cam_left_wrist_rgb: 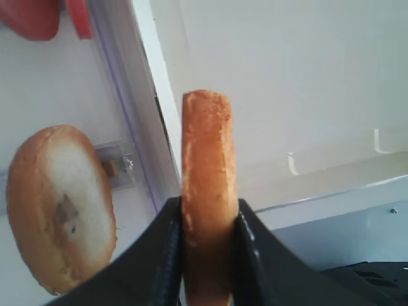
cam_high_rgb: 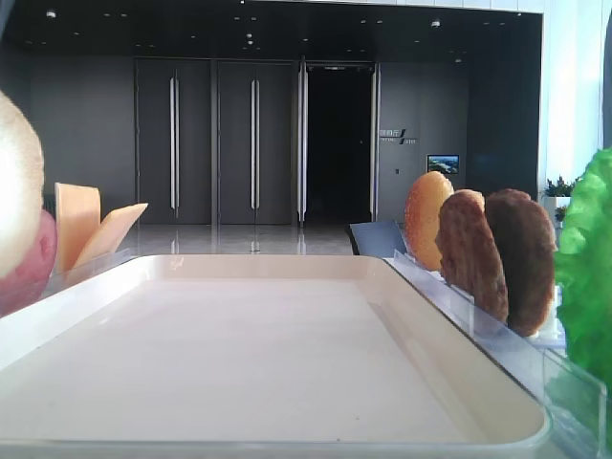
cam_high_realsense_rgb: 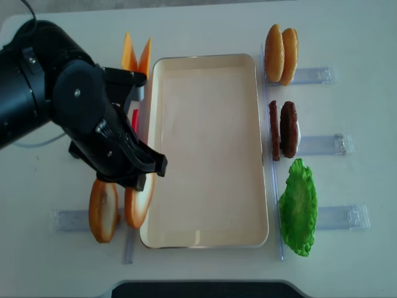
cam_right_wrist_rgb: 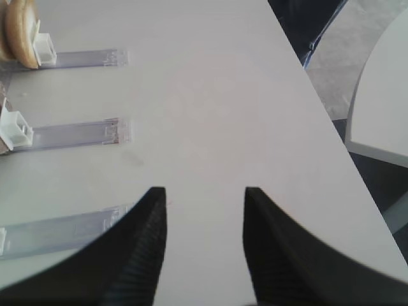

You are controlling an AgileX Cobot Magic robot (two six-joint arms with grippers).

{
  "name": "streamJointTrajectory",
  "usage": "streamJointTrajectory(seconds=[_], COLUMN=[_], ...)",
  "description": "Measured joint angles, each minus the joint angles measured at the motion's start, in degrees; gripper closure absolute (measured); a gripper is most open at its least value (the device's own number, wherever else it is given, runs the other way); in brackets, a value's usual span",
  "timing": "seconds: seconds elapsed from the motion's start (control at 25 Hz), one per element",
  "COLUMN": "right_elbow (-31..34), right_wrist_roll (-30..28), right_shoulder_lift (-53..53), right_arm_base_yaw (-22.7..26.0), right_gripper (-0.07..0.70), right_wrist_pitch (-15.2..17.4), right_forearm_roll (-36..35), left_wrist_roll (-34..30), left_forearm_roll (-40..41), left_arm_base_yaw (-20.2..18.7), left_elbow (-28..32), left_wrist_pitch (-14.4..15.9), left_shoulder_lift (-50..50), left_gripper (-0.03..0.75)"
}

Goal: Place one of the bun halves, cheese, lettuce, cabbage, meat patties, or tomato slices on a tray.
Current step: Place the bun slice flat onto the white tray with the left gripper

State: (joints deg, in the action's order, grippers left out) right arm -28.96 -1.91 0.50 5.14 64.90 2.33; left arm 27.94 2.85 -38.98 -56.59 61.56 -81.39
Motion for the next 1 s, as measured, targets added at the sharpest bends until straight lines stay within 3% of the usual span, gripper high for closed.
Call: streamJointTrajectory(seconds=[0.2, 0.4, 0.52, 0.64, 0.76, 0.92, 1.0], right_elbow=[0.0, 0.0, 0.0, 0.0, 0.0, 0.0, 0.0], right_wrist_roll=[0.0, 0.0, 0.0, 0.0, 0.0, 0.0, 0.0], right_shoulder_lift=[0.0, 0.0, 0.0, 0.0, 0.0, 0.0, 0.0], right_arm_base_yaw=[0.0, 0.0, 0.0, 0.0, 0.0, 0.0, 0.0], right_gripper=[0.352, 0.352, 0.352, 0.352, 0.352, 0.352, 0.352], right_wrist_pitch=[0.0, 0.0, 0.0, 0.0, 0.0, 0.0, 0.0], right_forearm_roll=[0.0, 0.0, 0.0, 0.0, 0.0, 0.0, 0.0], left_wrist_roll=[-2.7, -3.6, -6.6, -16.6, -34.7, -59.3, -65.5], left_forearm_roll=[0.0, -0.1, -3.9, -15.6, -35.3, -61.8, -68.7], left_arm_base_yaw=[0.0, 0.5, 3.7, 9.7, 16.5, 22.8, 23.6], left_elbow=[-0.3, 1.1, 5.4, 11.3, 16.4, 21.3, 22.9], left_wrist_pitch=[-1.3, -6.6, -10.6, -15.4, -18.9, -19.8, -20.2], left_shoulder_lift=[1.5, 8.4, 13.1, 15.5, 15.4, 13.1, 11.4], left_gripper=[0.549, 0.55, 0.55, 0.55, 0.55, 0.55, 0.55])
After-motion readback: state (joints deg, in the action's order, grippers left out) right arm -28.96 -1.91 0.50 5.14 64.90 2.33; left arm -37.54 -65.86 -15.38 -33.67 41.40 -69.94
